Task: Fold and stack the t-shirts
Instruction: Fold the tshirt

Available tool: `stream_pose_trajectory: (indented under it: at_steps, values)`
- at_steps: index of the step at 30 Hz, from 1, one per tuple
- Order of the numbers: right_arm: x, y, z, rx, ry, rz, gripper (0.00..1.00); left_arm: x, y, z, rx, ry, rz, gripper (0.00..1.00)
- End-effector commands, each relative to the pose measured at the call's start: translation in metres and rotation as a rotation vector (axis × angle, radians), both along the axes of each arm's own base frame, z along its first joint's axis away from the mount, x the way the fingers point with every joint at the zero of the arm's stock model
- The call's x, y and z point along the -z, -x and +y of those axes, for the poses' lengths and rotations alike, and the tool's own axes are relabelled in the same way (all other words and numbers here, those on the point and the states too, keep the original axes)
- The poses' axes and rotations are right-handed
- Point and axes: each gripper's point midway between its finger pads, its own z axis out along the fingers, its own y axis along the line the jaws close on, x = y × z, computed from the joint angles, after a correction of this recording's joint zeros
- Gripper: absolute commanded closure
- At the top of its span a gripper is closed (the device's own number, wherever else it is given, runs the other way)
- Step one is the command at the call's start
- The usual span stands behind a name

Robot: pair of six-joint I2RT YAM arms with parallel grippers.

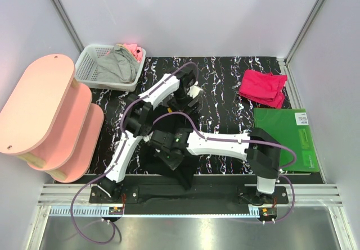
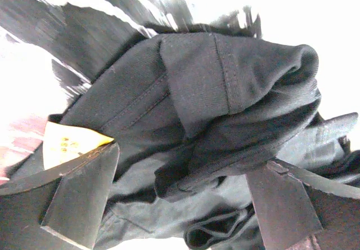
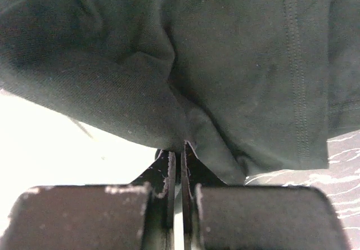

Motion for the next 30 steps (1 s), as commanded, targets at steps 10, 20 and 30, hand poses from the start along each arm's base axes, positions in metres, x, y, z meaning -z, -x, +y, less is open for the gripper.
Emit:
stream_pose_trajectory:
  at_steps: [10, 20, 30]
  values:
    - [-0.048, 0.023, 0.061, -0.078, -0.248, 0.061, 1.00, -0.087, 0.054, 0.036, 0.057, 0.172, -0.099, 0.01]
    - [-0.039, 0.080, 0.057, -0.195, -0.163, 0.129, 1.00, -0.054, 0.137, 0.087, 0.139, 0.119, -0.043, 0.01]
    - [-0.042, 0.082, 0.058, -0.225, -0.148, 0.136, 1.00, -0.010, 0.119, 0.087, 0.097, 0.042, -0.029, 0.01]
